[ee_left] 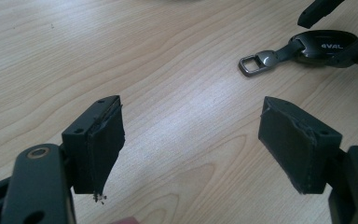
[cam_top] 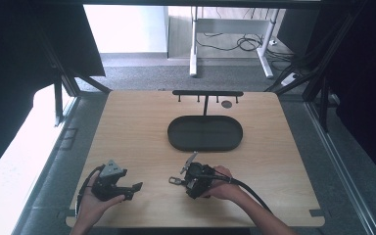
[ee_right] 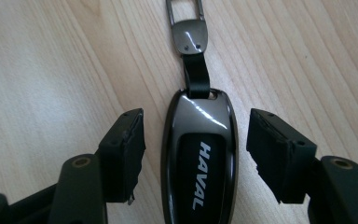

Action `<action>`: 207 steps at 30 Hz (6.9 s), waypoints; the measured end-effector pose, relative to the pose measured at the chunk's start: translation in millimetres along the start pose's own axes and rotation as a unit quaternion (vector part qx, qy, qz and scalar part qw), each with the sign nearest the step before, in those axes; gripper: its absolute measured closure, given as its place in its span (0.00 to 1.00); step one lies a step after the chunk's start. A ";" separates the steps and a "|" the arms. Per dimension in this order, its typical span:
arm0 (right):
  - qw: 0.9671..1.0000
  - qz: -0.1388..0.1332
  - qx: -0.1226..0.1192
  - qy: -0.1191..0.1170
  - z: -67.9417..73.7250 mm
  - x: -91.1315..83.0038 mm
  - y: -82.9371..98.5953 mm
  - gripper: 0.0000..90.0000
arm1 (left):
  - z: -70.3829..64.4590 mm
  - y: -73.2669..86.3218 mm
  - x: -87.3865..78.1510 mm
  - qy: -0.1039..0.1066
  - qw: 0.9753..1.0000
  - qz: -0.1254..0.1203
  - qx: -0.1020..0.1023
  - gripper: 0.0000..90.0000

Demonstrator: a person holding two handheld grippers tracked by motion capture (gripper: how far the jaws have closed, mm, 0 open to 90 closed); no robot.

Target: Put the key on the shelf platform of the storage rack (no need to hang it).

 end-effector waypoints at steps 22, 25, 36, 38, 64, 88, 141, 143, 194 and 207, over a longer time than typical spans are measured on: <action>1.000 0.021 0.007 -0.012 -4.7 9.9 6.1 0.54 | -1.4 0.4 2.0 0.000 1.000 0.003 0.001 0.25; 1.000 0.021 0.008 -0.012 -4.4 9.8 6.0 0.54 | -1.1 -0.3 1.4 -0.001 1.000 -0.001 0.004 0.25; 0.999 0.008 0.028 -0.046 -5.5 -1.6 4.8 0.55 | -0.2 -1.7 -0.7 -0.003 1.000 -0.007 0.001 0.25; 0.998 -0.001 0.030 -0.049 -7.1 -7.3 3.8 0.55 | -0.5 -1.8 -1.0 -0.004 1.000 -0.007 -0.001 0.25; 0.995 -0.087 0.041 -0.032 -25.3 -65.8 -9.8 0.55 | 0.2 -0.8 0.0 -0.002 1.000 -0.003 0.001 0.25; 0.992 -0.117 0.044 -0.012 -36.1 -92.0 -16.1 0.55 | 0.6 3.3 5.9 0.000 1.000 0.008 0.001 0.25; 0.985 -0.142 0.095 0.000 -83.4 -107.1 -26.8 0.55 | -1.1 6.6 11.0 0.003 1.000 0.020 0.005 0.25; 0.985 -0.141 0.095 0.001 -84.2 -106.9 -26.5 0.55 | -1.1 6.6 11.0 0.003 1.000 0.020 0.005 0.25; 0.977 -0.159 0.136 0.046 -125.7 -123.8 -9.5 0.55 | -2.9 9.7 15.7 0.009 0.999 0.031 0.007 0.25; 0.976 -0.158 0.145 0.049 -131.7 -122.8 -5.5 0.55 | -2.9 10.2 16.8 0.008 0.999 0.031 0.008 0.24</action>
Point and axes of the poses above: each handheld gripper's, and its own axes: x roughly forward along the jaws, y roughly out of its underside, z roughly to its left, the point moved 9 cm from there along x, roughly forward along the jaws, and after that the axes turned 1 degree about -x, right-handed, at the moved point
